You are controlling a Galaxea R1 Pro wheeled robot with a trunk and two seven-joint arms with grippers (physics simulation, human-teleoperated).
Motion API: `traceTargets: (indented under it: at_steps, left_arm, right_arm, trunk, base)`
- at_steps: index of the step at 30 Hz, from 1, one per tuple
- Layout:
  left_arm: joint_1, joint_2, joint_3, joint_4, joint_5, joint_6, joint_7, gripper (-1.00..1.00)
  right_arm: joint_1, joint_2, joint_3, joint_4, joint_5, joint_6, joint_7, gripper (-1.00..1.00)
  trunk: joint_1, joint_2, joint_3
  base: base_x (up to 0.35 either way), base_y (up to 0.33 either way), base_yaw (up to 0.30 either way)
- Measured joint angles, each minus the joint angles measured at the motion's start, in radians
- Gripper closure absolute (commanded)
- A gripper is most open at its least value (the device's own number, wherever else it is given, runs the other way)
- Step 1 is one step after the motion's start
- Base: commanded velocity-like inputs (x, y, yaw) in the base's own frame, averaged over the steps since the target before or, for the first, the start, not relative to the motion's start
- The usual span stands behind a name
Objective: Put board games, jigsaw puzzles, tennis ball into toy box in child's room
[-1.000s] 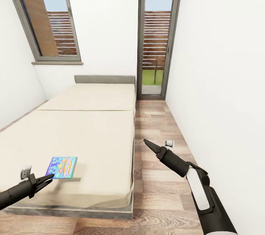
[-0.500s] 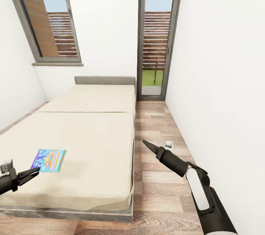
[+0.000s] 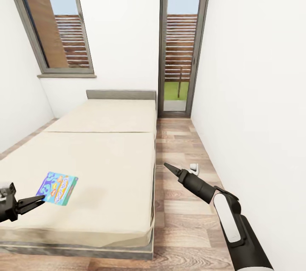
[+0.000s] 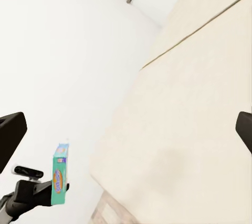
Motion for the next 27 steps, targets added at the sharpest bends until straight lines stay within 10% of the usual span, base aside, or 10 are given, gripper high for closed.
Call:
traceTargets:
  at_steps: [11, 27]
  left_arm:
    - [0.000, 0.049, -0.051, 0.057, 0.000, 0.000, -0.110, 1.00]
    - [0.000, 0.075, -0.131, 0.061, -0.004, 0.000, -0.110, 1.00]
  right_arm:
    - [0.000, 0.001, 0.003, -0.008, -0.001, -0.006, 0.000, -1.00]
    - [0.000, 0.001, 0.002, -0.012, -0.001, -0.007, 0.005, -1.00]
  trunk:
    - [-0.042, 0.077, 0.034]
    - [-0.104, 0.189, 0.085]
  base:
    - [0.000, 0.000, 0.000]
    - [0.000, 0.000, 0.000]
